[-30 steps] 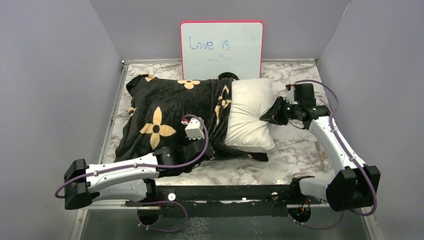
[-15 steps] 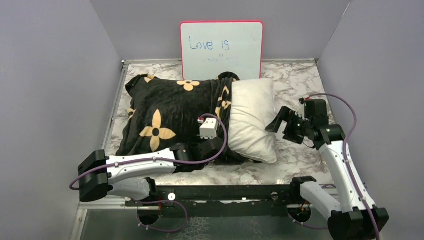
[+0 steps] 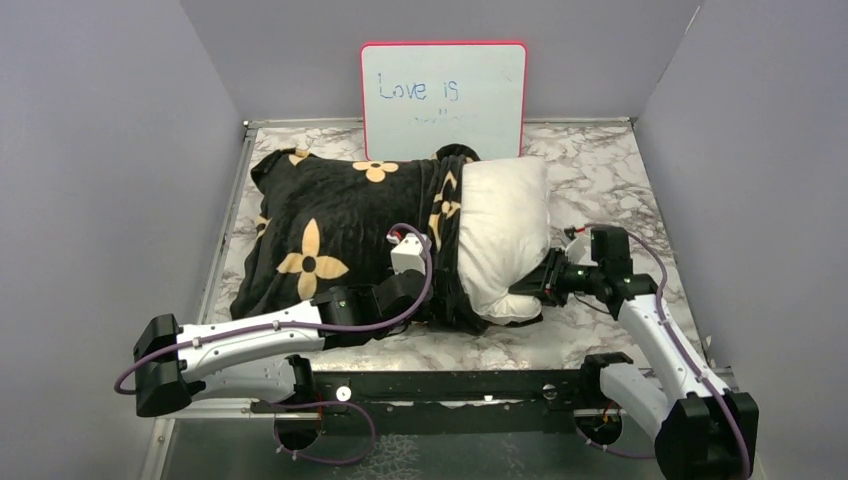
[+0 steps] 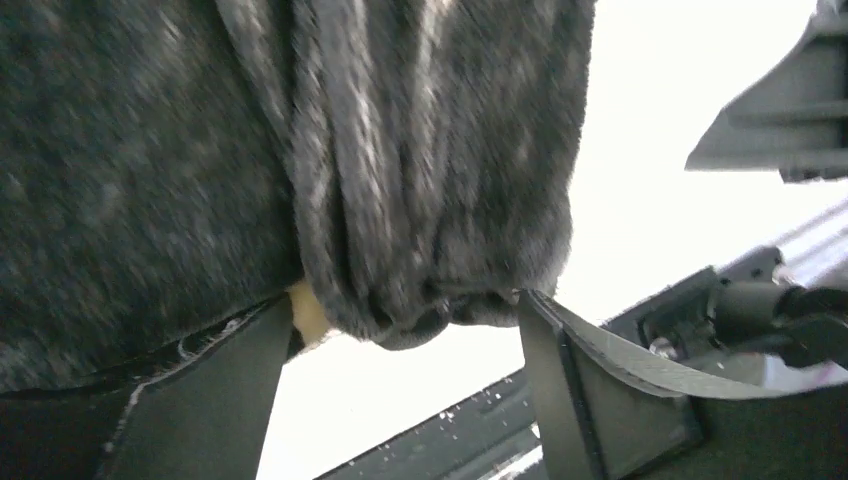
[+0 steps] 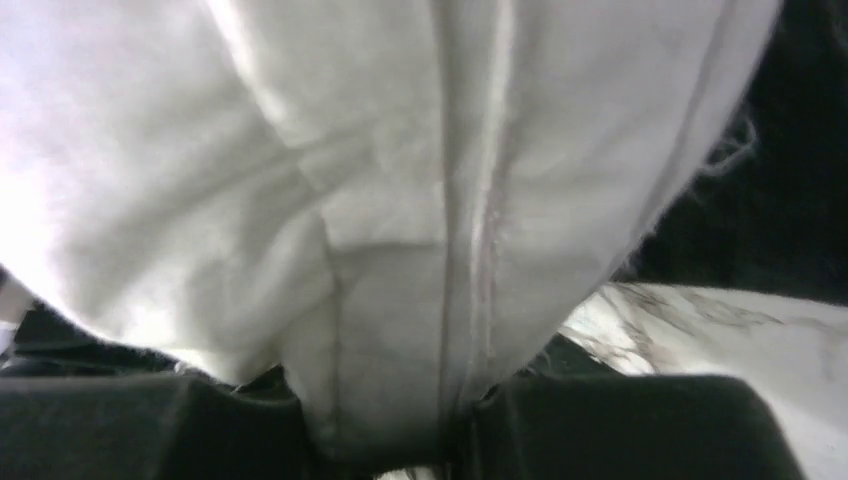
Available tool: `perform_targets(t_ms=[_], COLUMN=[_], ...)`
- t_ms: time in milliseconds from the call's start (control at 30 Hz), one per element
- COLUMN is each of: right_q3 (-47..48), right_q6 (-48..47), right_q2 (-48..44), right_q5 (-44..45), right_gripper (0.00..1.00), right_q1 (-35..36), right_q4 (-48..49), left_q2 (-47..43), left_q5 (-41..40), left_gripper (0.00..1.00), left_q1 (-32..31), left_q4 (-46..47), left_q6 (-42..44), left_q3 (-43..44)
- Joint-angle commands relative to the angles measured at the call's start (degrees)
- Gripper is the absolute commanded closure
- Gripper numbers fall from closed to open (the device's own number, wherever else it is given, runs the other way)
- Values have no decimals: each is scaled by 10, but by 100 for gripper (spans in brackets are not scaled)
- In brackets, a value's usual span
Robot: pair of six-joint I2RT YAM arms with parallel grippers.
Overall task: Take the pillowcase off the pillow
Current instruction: Remove the pillow from the pillowcase.
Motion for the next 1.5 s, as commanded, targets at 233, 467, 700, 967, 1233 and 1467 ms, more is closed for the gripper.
perform_targets(t_ms=[233,467,700,967,1233,1467], right_q3=[157,206,217,260,309,278], right_q6=[92,93,82,36,-37,-69], right_q2=[63,50,41,46,94,74], right_q5=[-41,-36,-36,79,278,309], right_gripper=[100,100,100,100,100,99], right_q1=[0,0,0,1,-1,-1], right_q4=[139,99,78,2,-62,-72], left_q2=[-64,17,131,105,-111,-249], left_q5=[262,163,77,-144,-165,-101], left_gripper=[13,10,13,94,100,54], left_q1=[4,3,4,3,1,1], left_q4=[140,360,409,67,-195,-144], left_q6=[-48,-92,-86,-156,-288,-161], left_q3=[-58,-97,-29,-8,-132,-154])
